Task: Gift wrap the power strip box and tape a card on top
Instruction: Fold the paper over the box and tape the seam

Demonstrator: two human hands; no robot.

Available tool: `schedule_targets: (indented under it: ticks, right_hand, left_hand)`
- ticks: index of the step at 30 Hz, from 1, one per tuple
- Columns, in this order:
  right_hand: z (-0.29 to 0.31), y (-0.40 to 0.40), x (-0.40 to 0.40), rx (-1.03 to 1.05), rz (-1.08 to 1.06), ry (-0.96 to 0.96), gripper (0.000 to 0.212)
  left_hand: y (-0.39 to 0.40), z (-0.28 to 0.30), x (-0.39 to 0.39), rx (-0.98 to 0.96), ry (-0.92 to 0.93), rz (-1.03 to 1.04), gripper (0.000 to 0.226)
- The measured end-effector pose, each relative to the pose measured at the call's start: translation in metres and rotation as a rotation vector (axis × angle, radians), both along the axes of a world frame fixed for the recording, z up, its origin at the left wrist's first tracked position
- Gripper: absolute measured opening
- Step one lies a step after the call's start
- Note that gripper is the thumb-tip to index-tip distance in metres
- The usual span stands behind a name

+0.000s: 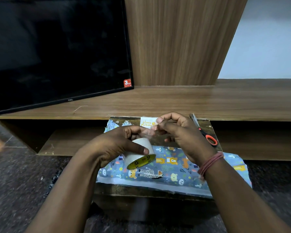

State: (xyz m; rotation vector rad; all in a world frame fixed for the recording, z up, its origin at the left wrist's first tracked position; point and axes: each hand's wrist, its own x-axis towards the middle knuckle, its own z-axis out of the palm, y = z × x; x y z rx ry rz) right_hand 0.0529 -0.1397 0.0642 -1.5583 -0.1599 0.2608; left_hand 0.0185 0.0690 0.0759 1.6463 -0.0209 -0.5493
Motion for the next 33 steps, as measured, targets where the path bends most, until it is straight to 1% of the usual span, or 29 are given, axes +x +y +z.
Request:
schedule_targets:
  ticks: [2, 6, 8, 10, 12, 15, 17, 21, 25, 29, 33]
  right_hand:
    - [0.002, -0.002, 0.001, 0.014, -0.011, -0.02, 0.015]
    - [0.002, -0.005, 0.003, 0.049, -0.005, 0.009, 0.012]
    - [0.002, -0.005, 0.002, 0.097, 0.005, 0.016, 0.016]
    - [0.003, -0.003, 0.0, 0.14, 0.0, 0.016, 0.027]
    - [0.004, -0.002, -0.002, 0.158, -0.019, -0.018, 0.027]
    - [0.005, 0.0, -0.004, 0.164, -0.067, -0.138, 0.017]
    - [0.005, 0.001, -0.004, 0.195, -0.083, -0.17, 0.019]
    - [0.007, 0.003, -0.006, 0.201, -0.072, -0.165, 0.018]
    - [0.007, 0.002, -0.006, 0.184, -0.085, -0.172, 0.016]
    - [0.005, 0.002, -0.006, 0.173, -0.105, -0.208, 0.018]
    - [0.005, 0.003, -0.006, 0.142, -0.107, -0.245, 0.02]
  left_hand:
    - [-0.002, 0.001, -0.002, -0.029, 0.017, 0.008, 0.055]
    - [-0.003, 0.002, -0.003, -0.033, 0.001, 0.0, 0.054]
    - [-0.004, 0.003, -0.004, -0.018, -0.006, 0.011, 0.053]
    - [-0.004, 0.005, -0.004, -0.012, -0.014, 0.019, 0.053]
    - [-0.004, 0.005, -0.004, -0.01, -0.037, 0.019, 0.057]
    - [-0.004, 0.008, -0.004, -0.028, -0.071, 0.007, 0.064]
    - [-0.005, 0.009, -0.005, -0.058, -0.088, -0.002, 0.063]
    - [-0.007, 0.011, -0.006, -0.049, -0.136, 0.025, 0.057]
    - [-0.012, 0.011, -0.005, -0.064, -0.127, 0.066, 0.042]
    - [-0.017, 0.011, -0.006, 0.016, -0.157, 0.146, 0.041]
    - [-0.021, 0.011, -0.005, 0.02, -0.15, 0.246, 0.032]
